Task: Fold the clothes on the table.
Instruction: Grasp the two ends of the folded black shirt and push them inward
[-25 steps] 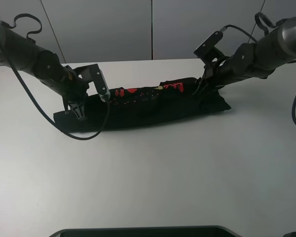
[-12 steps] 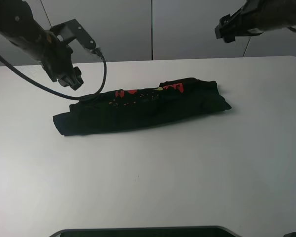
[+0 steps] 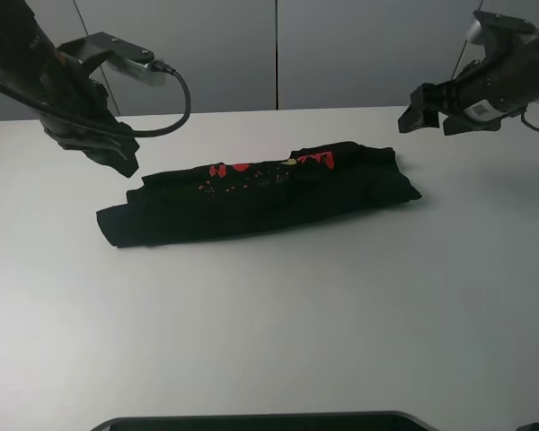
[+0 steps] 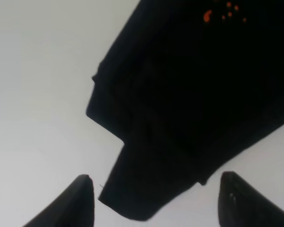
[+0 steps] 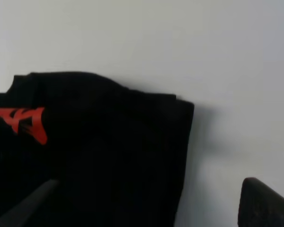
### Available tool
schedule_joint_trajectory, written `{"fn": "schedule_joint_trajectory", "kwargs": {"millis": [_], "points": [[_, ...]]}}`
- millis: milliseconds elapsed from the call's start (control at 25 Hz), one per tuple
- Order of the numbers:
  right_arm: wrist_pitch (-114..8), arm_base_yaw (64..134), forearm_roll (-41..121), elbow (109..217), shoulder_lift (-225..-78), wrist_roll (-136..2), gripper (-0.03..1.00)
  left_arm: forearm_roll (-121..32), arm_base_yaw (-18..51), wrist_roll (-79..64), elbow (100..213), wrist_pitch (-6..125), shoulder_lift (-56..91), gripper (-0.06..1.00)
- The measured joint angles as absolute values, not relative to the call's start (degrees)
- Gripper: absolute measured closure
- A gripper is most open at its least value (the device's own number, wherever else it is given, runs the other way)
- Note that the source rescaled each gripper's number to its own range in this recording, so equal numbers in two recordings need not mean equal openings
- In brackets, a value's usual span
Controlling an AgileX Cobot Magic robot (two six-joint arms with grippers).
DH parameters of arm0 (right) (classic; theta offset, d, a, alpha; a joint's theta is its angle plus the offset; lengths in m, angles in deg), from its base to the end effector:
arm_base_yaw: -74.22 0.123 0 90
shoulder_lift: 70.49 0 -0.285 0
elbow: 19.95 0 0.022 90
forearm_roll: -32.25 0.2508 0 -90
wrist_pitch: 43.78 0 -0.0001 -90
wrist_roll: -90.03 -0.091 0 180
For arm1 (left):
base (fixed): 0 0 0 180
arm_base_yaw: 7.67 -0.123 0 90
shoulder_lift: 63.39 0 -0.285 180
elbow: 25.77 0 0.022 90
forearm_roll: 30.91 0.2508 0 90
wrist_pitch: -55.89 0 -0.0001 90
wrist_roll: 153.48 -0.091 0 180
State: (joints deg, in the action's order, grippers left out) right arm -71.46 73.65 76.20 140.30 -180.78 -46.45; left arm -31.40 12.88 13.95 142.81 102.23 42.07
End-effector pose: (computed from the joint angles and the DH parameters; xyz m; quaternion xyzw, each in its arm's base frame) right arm 0.3473 0.0259 0.1707 -0.0618 0.9534 0.1502 0.2541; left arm 0.3142 -0.1184 0.2168 0.2796 0.9490 -0.0136 0.1453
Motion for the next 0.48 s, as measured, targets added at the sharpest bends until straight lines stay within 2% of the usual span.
{"fn": "schedule_joint_trajectory", "kwargs": {"millis": [480], "points": [[-73.3,73.6,78.2,141.6,-193.8,-45.6,0.17,-32.3,12.9,14.4,142.8,105.5,42.1,0.22]]}}
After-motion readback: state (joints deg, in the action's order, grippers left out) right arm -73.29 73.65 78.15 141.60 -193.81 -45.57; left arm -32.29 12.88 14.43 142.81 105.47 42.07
